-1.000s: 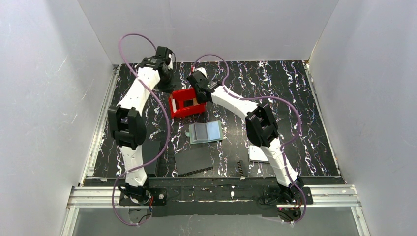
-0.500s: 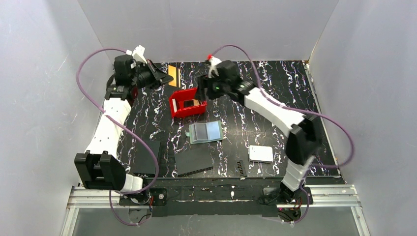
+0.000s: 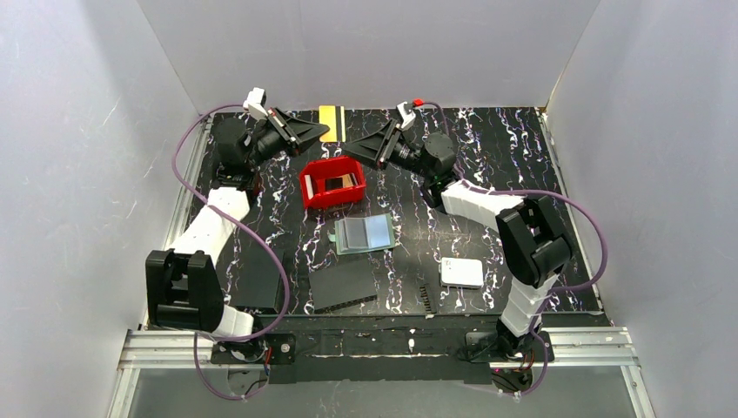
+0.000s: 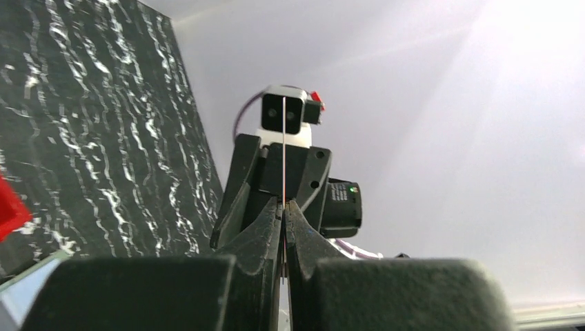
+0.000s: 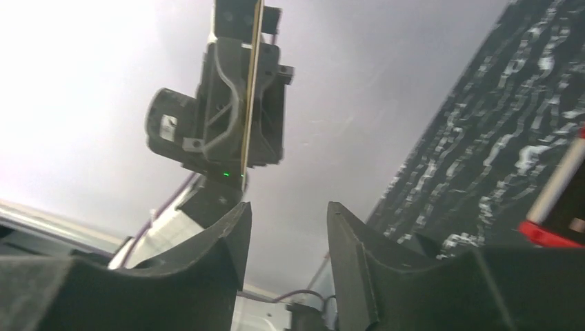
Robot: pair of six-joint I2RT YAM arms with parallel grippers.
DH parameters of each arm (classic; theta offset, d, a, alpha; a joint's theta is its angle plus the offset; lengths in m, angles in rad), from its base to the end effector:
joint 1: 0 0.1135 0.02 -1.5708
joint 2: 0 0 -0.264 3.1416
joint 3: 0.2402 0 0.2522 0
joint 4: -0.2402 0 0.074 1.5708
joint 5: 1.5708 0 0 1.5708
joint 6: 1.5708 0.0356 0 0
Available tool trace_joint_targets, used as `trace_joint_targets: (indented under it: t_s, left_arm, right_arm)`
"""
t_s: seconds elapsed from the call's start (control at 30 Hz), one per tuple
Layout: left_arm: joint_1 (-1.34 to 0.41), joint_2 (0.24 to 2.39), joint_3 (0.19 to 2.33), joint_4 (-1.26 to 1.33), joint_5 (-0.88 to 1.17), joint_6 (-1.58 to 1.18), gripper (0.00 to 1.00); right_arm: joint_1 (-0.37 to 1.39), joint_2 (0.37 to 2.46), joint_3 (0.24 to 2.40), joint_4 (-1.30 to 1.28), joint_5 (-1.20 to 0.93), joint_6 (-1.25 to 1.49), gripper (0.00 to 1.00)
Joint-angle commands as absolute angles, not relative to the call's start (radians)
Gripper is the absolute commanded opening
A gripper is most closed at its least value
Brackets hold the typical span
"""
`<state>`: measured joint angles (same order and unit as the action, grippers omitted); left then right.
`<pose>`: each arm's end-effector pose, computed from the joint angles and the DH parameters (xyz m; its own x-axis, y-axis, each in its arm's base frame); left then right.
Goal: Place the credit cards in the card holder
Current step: Pick up the credit card from the storage box.
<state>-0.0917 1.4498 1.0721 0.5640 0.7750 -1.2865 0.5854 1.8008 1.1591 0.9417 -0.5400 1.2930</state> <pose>0.3320 -0.0555 0.3594 -0.6683 -0.6272 -0.4000 0.3874 0.1656 -0.9069 0.3335 0.2430 0.3029 -0.7819 0.4713 -0.4081 -0.4791 -0.0354 0.8770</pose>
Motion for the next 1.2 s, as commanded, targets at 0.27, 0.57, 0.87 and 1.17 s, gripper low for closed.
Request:
trace_joint_targets:
  t_s: [0.27, 0.57, 0.87, 1.17]
  left_arm:
    - [-0.171, 1.421, 1.020, 0.673, 0.769, -1.311, 0.00]
    - [-0.159, 1.469, 1.087, 0.673, 0.812, -1.331, 0.00]
    - [-0.192, 1.463, 1.053, 0.672, 0.819, -1.335, 0.00]
    - [-0.213, 1.442, 0.989, 0.389, 0.854, -1.108, 0.40]
  right_arm:
    - [0.583, 1.834, 1.147, 1.270, -0.526, 1.518, 0.40]
    - [0.578, 1.767, 1.089, 1.255, -0.551, 1.486, 0.55]
    - [0.565, 1.787, 1.152, 1.269, -0.519, 1.517, 0.48]
    - [0.447, 1.681, 0.989, 0.893, -0.560, 1.213, 0.01]
